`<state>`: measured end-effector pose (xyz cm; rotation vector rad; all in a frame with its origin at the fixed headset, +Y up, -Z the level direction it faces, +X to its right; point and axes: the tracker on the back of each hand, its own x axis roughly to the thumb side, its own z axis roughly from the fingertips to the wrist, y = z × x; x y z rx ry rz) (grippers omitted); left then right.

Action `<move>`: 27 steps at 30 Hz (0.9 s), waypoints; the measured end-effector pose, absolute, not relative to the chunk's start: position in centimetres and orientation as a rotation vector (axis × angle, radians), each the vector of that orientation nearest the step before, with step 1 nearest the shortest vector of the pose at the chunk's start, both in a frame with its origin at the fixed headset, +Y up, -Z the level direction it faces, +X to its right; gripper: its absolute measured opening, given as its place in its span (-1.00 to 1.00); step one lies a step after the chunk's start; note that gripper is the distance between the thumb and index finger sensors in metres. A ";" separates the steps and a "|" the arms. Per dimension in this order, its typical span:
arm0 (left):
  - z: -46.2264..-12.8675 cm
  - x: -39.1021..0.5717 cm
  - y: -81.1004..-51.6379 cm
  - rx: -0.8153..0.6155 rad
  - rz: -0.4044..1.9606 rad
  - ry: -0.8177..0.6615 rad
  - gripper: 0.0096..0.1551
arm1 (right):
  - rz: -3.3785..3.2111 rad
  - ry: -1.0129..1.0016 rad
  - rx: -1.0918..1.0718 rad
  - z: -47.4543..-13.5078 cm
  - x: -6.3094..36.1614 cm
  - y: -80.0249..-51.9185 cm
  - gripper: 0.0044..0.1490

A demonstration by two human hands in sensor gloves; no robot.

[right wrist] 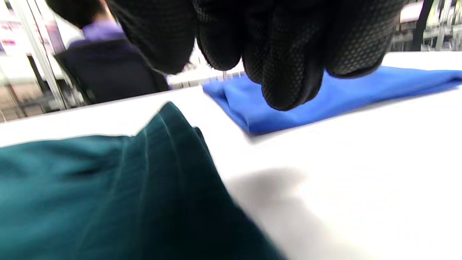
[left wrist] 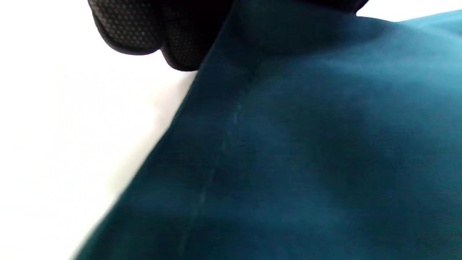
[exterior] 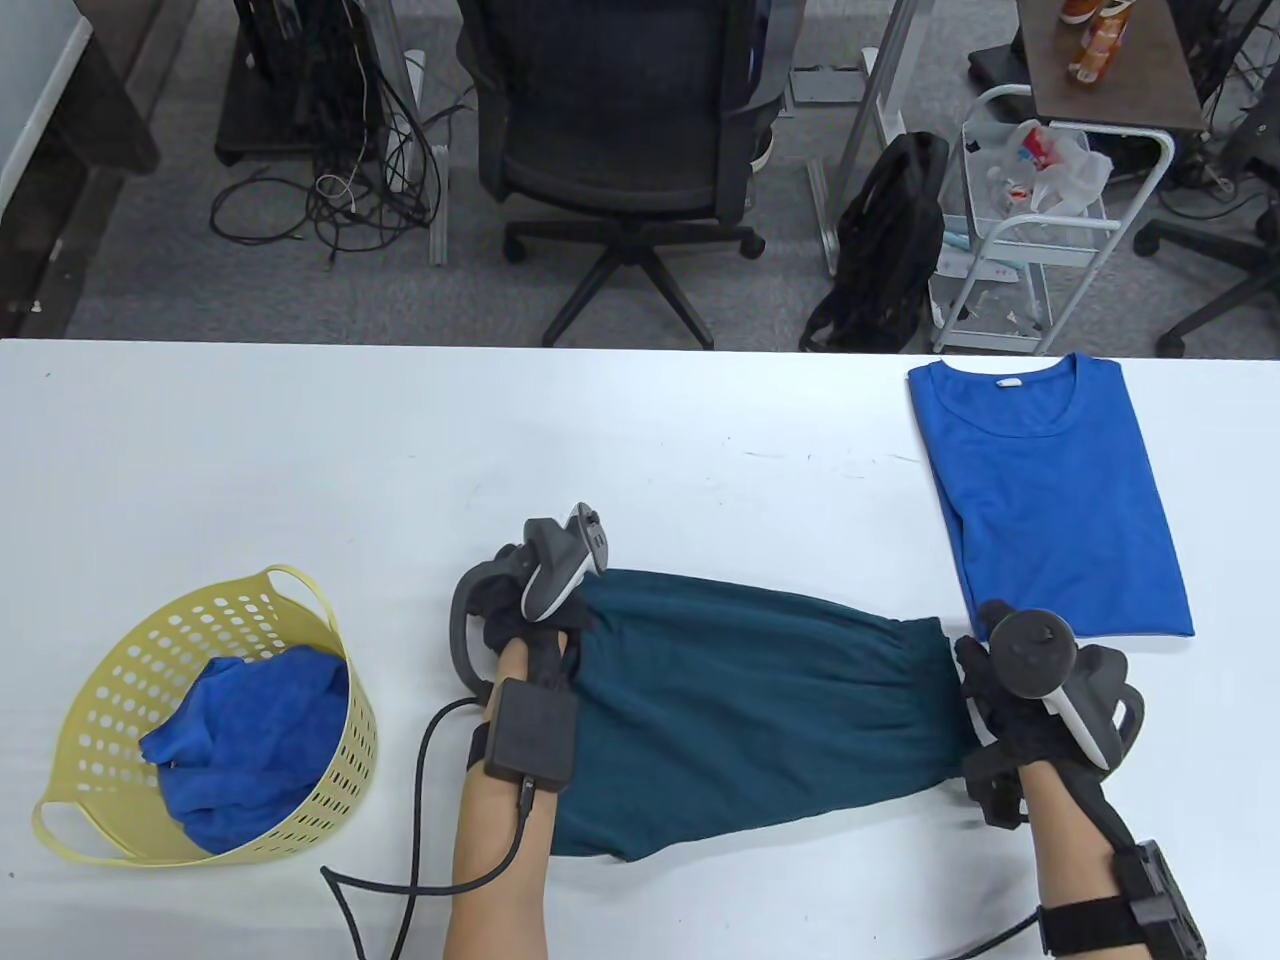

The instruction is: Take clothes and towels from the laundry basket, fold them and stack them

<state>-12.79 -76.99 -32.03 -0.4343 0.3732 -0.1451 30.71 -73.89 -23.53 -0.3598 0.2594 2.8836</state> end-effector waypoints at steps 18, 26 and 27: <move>-18.3 -13.4 -73.2 -0.078 0.021 -0.010 0.06 | 2.658 0.639 -0.747 -23.8 28.3 -77.6 0.17; -17.6 -14.3 -73.1 -0.041 0.086 -0.044 0.03 | 2.778 0.534 -0.679 -22.2 26.6 -77.4 -0.09; -17.5 -14.3 -73.1 -0.037 0.083 -0.047 0.04 | 2.759 0.532 -0.668 -22.1 26.6 -77.5 -0.07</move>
